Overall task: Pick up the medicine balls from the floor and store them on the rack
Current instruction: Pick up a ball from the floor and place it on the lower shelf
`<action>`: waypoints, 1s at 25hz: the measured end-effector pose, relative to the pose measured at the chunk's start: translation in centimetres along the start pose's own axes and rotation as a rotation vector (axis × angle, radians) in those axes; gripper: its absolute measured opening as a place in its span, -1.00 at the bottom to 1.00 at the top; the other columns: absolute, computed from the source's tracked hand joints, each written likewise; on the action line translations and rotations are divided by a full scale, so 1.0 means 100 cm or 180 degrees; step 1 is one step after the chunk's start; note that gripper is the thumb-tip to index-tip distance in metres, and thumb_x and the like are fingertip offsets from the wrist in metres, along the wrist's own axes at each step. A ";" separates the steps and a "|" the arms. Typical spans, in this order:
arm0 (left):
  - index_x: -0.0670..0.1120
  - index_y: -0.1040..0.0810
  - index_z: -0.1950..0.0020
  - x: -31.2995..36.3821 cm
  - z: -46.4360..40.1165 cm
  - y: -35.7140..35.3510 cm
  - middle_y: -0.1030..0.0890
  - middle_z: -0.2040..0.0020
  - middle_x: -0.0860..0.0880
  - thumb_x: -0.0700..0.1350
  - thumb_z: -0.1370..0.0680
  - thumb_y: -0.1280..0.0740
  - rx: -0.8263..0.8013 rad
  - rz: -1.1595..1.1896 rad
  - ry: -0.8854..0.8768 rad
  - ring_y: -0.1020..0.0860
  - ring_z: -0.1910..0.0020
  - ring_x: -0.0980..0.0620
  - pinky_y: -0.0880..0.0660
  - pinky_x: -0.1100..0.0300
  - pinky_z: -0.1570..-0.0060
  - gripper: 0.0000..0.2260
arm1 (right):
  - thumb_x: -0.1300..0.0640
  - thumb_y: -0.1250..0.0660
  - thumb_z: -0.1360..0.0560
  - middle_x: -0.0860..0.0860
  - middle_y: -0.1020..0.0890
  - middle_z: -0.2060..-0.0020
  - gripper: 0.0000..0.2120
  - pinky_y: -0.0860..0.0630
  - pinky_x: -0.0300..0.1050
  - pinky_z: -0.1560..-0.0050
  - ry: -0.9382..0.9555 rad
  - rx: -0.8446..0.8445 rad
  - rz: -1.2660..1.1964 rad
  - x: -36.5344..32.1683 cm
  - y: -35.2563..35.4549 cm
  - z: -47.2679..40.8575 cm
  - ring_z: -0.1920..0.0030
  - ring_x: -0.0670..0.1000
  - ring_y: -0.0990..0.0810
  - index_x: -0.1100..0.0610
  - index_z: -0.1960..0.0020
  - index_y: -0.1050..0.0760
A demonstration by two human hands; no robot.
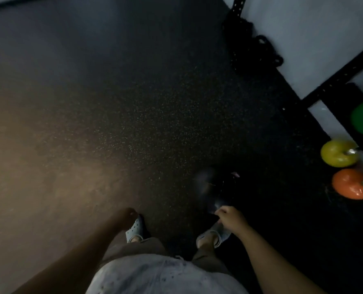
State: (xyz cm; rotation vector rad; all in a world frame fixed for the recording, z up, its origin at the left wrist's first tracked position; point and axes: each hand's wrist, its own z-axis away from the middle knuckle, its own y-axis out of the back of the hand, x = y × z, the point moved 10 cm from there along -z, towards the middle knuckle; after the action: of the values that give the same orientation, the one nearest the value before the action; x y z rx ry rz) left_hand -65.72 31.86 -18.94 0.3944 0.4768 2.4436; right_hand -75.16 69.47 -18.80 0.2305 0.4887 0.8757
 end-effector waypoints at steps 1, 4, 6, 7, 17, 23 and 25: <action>-0.23 -0.58 -0.34 0.019 0.007 -0.008 -0.61 -0.33 -0.21 -0.16 -0.70 -0.23 -0.0050 0.0329 0.0037 -0.57 -0.27 -0.16 -0.49 0.00 -0.32 -0.72 | 0.10 -0.22 -0.64 0.09 -0.64 0.13 -0.81 -0.50 -0.09 0.08 0.0030 -0.0050 0.0044 0.000 0.018 -0.006 0.12 0.07 -0.61 0.12 0.01 -0.59; -0.29 -0.58 -0.27 0.070 0.006 -0.032 -0.62 -0.21 -0.25 -0.21 -0.70 -0.23 0.0083 0.0908 0.0063 -0.56 -0.10 -0.13 -0.50 -0.02 -0.18 -0.76 | 0.11 -0.19 -0.66 0.05 -0.62 0.20 -0.77 -0.39 -0.18 0.32 -0.0033 -0.0202 0.0145 0.003 0.069 -0.017 0.27 -0.03 -0.55 0.17 -0.08 -0.59; -0.17 -0.60 -0.22 0.094 -0.004 -0.050 -0.63 -0.23 -0.24 -0.16 -0.70 -0.23 -0.0033 0.0948 0.0040 -0.59 -0.17 -0.16 -0.53 -0.08 -0.25 -0.80 | 0.11 -0.17 -0.67 0.09 -0.62 0.17 -0.75 -0.37 -0.19 0.36 -0.0158 -0.0186 0.0169 0.008 0.101 -0.029 0.31 -0.02 -0.51 0.20 -0.14 -0.58; -0.14 -0.60 -0.24 0.102 -0.009 -0.058 -0.63 -0.25 -0.23 -0.13 -0.70 -0.23 -0.0124 0.0958 0.0052 -0.60 -0.22 -0.17 -0.53 -0.13 -0.29 -0.79 | 0.10 -0.17 -0.67 0.10 -0.62 0.16 -0.74 -0.38 -0.19 0.37 -0.0218 -0.0191 0.0211 0.010 0.114 -0.034 0.32 0.00 -0.50 0.19 -0.15 -0.58; -0.27 -0.51 -0.40 0.115 -0.034 -0.070 -0.61 -0.26 -0.26 -0.18 -0.72 -0.16 -0.0168 0.1269 0.0809 -0.56 -0.09 -0.13 -0.51 -0.06 -0.25 -0.69 | 0.12 -0.20 -0.67 0.08 -0.62 0.17 -0.80 -0.44 -0.13 0.24 -0.0126 -0.0222 0.0415 -0.008 0.187 -0.100 0.25 -0.01 -0.54 0.11 -0.08 -0.60; -0.16 -0.55 -0.40 0.166 -0.123 -0.121 -0.60 -0.31 -0.20 -0.12 -0.69 -0.20 0.0149 0.1732 0.1021 -0.57 -0.24 -0.18 -0.51 -0.06 -0.22 -0.69 | 0.11 -0.18 -0.69 0.09 -0.55 0.21 -0.74 -0.45 -0.09 0.36 -0.0638 -0.0401 0.0000 0.013 0.165 -0.243 0.33 0.06 -0.49 0.20 -0.27 -0.52; -0.15 -0.57 -0.37 0.175 -0.183 -0.160 -0.59 -0.32 -0.21 -0.11 -0.68 -0.23 0.0276 0.2066 0.1237 -0.55 -0.27 -0.23 -0.54 -0.07 -0.24 -0.69 | 0.01 -0.15 -0.70 0.06 -0.53 0.18 -0.66 -0.55 0.03 0.18 -0.0780 -0.0373 -0.0034 0.026 0.138 -0.310 0.21 0.10 -0.53 0.19 -0.34 -0.47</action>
State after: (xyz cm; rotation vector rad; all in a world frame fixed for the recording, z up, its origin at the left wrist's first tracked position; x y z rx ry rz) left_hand -78.08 50.25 -39.09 0.1076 0.7039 3.1609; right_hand -98.60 79.97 -41.13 0.2242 0.2097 0.8496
